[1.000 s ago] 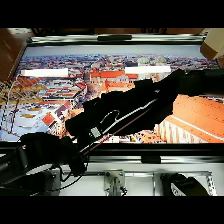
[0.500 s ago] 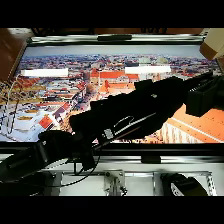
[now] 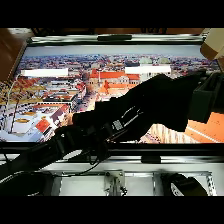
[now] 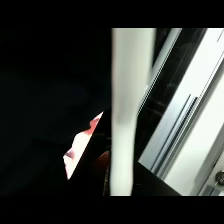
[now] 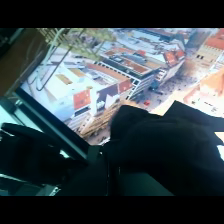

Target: Fold the shirts.

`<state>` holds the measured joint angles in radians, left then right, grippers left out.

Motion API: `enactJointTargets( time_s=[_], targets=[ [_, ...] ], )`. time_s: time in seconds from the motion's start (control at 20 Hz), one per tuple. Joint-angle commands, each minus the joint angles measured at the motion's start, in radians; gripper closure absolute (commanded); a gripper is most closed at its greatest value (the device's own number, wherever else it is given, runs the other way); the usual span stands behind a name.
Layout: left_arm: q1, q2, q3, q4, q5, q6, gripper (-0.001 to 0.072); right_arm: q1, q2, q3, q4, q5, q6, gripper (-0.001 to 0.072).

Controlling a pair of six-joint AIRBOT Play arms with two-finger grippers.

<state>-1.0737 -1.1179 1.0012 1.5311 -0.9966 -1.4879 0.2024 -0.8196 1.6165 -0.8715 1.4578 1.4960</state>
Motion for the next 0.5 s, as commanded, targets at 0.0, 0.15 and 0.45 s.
enactJointTargets(
  time_s=[0.0,0.15,0.45],
  targets=[
    [0.005,-0.041,0.001,-0.088,0.121,-0.024,0.0669,0.001,0.0,0.001,0.032,0.024,0.034,0.0658],
    [0.015,-0.037,0.013,-0.092,0.151,-0.026,0.0669,0.001,0.001,0.001,-0.054,0.12,0.085,0.0658],
    [0.016,-0.028,0.033,-0.092,0.044,-0.023,0.0669,0.0,0.0,0.001,-0.257,0.202,0.117,0.0658]
  ],
)
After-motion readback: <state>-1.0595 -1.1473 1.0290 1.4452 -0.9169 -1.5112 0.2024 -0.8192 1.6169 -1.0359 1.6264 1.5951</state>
